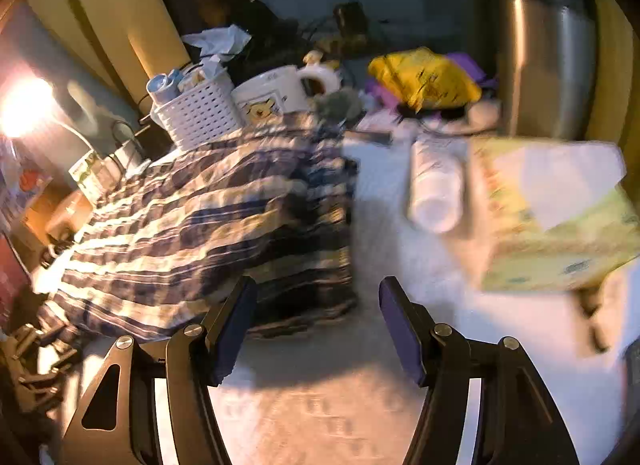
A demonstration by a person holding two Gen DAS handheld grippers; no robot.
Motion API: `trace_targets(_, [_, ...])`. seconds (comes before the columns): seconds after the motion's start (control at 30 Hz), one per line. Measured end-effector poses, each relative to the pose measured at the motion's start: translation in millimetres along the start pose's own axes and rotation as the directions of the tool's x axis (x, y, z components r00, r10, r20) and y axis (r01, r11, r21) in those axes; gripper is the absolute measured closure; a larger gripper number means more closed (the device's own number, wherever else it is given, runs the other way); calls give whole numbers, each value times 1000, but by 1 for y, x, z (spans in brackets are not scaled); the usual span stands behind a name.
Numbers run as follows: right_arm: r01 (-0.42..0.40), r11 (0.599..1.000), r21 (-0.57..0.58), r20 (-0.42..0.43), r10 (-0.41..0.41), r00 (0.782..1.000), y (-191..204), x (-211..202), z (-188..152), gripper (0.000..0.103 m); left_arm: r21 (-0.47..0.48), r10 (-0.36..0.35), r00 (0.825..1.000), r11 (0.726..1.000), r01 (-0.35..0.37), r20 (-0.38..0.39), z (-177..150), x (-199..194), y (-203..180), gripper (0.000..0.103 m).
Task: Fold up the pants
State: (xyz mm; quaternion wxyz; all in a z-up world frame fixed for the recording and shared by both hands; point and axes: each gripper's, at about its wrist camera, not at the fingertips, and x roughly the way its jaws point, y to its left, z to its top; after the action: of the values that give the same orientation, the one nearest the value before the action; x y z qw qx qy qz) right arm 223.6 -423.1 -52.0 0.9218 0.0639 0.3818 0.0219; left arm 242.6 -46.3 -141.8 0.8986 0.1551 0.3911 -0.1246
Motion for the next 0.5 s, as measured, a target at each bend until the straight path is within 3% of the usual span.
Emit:
trace_targets(0.07, [-10, 1000, 21, -35, 11, 999, 3, 12, -2, 37, -7, 0, 1000, 1000, 0, -7, 1, 2, 2, 83])
trace_targets(0.13, [8, 1000, 14, -19, -7, 1000, 8, 16, -4, 38, -12, 1, 1000, 1000, -1, -13, 1, 4, 3, 94])
trace_targets(0.2, [6, 1000, 15, -15, -6, 1000, 9, 18, -2, 71, -27, -6, 1000, 1000, 6, -8, 1, 2, 6, 96])
trace_targets(0.23, [-6, 1000, 15, -22, 7, 1000, 10, 20, -1, 78, -36, -12, 1000, 999, 12, -9, 1, 1, 7, 96])
trace_targets(0.5, [37, 994, -100, 58, -31, 998, 30, -15, 9, 79, -89, -53, 999, 995, 54, 9, -1, -33, 14, 97])
